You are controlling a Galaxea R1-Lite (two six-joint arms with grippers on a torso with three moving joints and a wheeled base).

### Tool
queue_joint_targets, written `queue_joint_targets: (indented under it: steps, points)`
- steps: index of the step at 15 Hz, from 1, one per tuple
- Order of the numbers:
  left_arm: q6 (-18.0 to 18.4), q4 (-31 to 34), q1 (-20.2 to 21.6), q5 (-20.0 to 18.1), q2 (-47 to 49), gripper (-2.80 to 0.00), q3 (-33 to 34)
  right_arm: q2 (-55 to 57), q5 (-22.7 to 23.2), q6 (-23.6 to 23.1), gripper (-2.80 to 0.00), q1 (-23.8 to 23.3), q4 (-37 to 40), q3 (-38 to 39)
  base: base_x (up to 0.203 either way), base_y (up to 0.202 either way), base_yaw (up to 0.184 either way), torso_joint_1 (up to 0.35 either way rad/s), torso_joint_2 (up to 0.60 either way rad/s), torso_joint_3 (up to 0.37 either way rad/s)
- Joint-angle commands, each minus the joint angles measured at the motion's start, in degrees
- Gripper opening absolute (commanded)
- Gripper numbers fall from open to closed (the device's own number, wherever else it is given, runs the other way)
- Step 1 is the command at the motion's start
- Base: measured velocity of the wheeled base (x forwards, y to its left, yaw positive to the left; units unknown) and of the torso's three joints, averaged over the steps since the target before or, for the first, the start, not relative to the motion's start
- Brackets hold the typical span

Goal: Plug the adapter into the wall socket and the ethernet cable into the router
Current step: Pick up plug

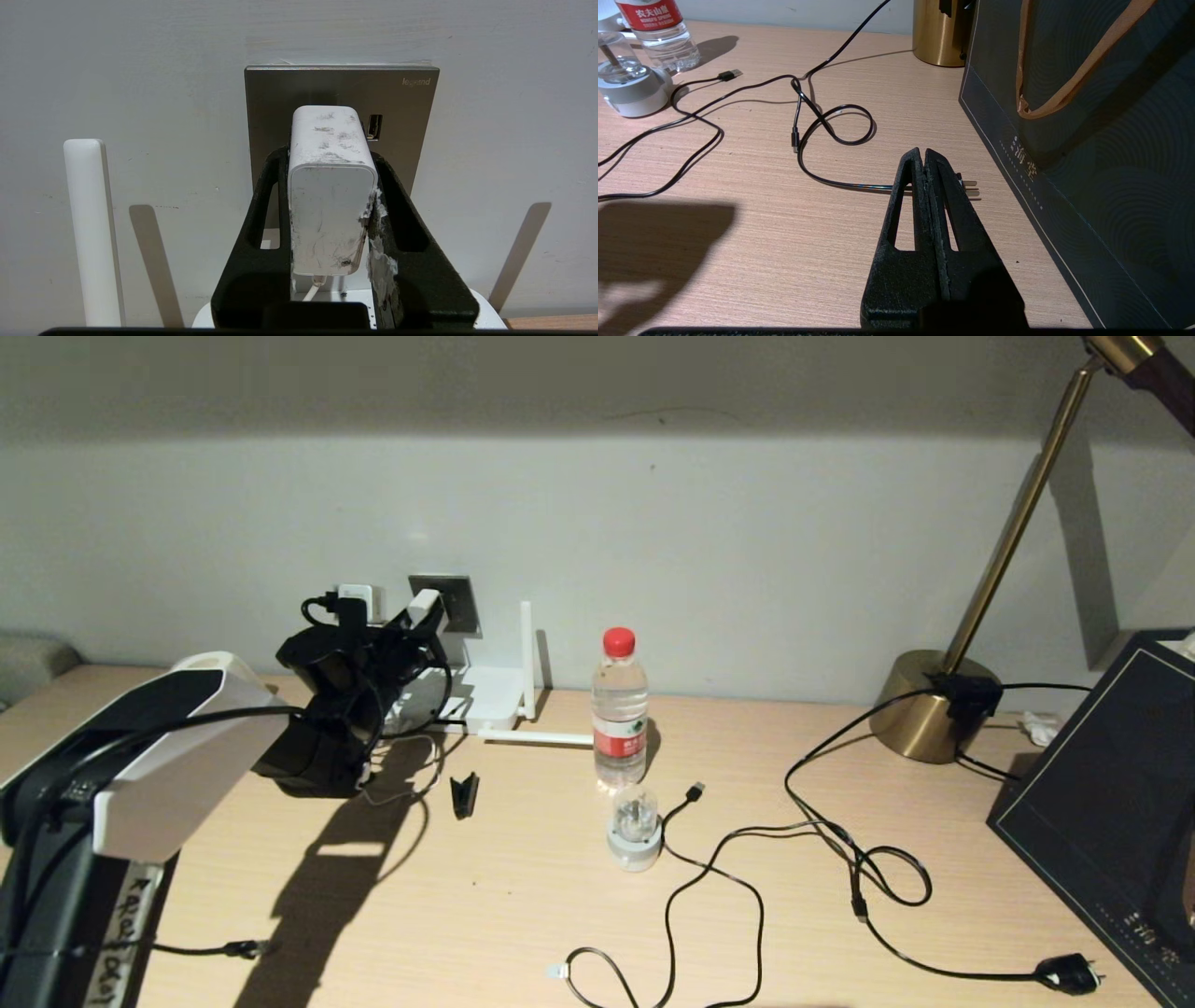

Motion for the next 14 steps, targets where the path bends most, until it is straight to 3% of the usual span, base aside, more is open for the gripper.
queue_joint_targets:
  steps: [1, 14]
  points:
    - [-0.01, -0.25, 0.00, -0.02, 0.33, -2.80, -0.01, 0.00, 0.02, -0.04, -2.80, 0.02, -0.02, 0.62, 0.000, 0.000, 0.000, 0.000, 0.00, 0.000]
    - [-0.04, 2.49, 0.02, -0.02, 1.30, -2.80, -4.28, 0.00, 0.02, -0.04, -2.80, 0.02, -0.02, 0.62, 0.000, 0.000, 0.000, 0.000, 0.00, 0.000]
